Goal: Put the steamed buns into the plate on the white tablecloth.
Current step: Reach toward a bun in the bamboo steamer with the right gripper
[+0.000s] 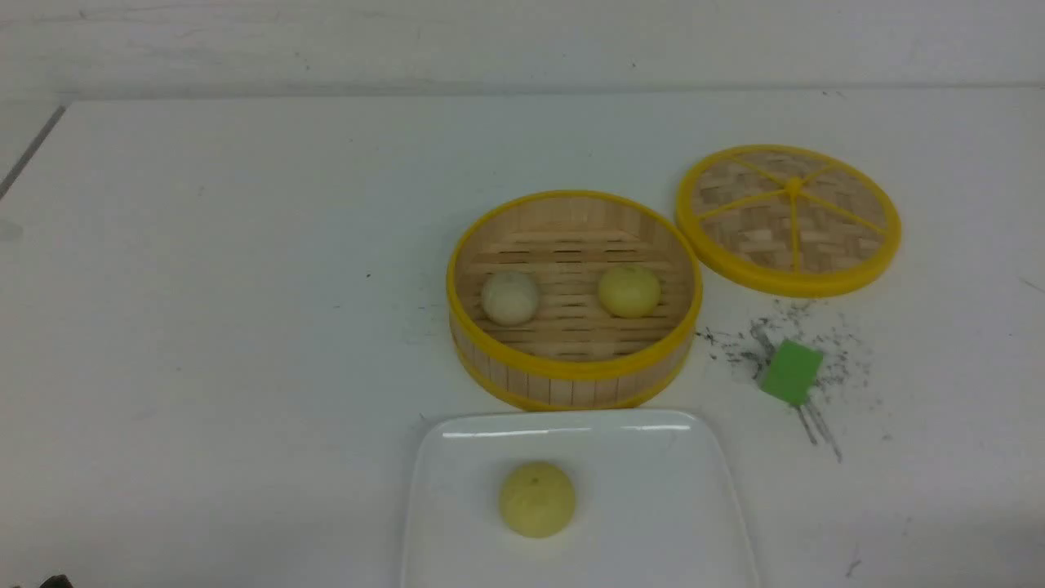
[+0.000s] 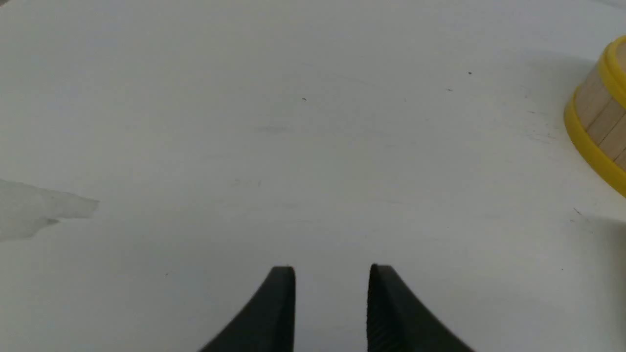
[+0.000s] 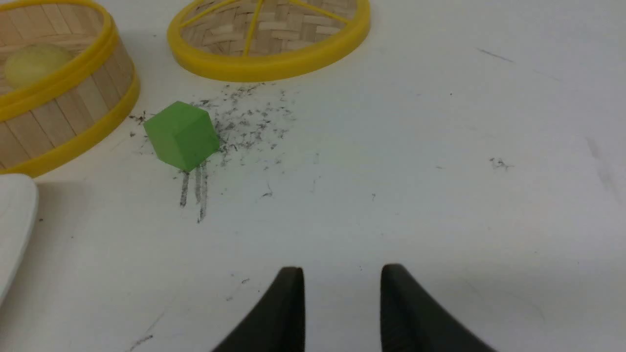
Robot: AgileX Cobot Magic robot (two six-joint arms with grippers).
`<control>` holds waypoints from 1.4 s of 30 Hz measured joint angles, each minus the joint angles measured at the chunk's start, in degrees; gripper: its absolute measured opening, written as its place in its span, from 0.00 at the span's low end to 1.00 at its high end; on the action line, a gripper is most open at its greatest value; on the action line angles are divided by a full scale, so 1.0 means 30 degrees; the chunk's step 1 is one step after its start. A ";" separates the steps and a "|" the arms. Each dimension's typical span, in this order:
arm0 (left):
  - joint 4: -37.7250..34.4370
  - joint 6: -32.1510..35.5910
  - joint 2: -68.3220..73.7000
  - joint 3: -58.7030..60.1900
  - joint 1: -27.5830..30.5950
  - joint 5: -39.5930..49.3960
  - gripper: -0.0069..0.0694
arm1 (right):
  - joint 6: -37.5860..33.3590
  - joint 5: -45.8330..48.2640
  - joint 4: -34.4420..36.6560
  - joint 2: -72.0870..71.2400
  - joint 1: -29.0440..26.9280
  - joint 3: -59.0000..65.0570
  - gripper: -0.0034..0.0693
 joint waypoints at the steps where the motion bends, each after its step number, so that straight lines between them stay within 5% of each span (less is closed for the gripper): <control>1: 0.0000 0.0000 0.0000 0.0000 0.0000 0.0000 0.41 | 0.0000 0.0000 0.0000 0.0000 0.0000 0.0000 0.38; 37: -0.0047 0.0000 0.0000 0.0000 0.0000 0.0000 0.41 | 0.0000 0.0000 -0.0017 0.0000 0.0000 0.0000 0.38; 42: -0.2609 -0.1684 0.0000 0.0000 0.0000 0.0000 0.41 | 0.1616 -0.0242 0.1819 0.0000 0.0000 0.0024 0.38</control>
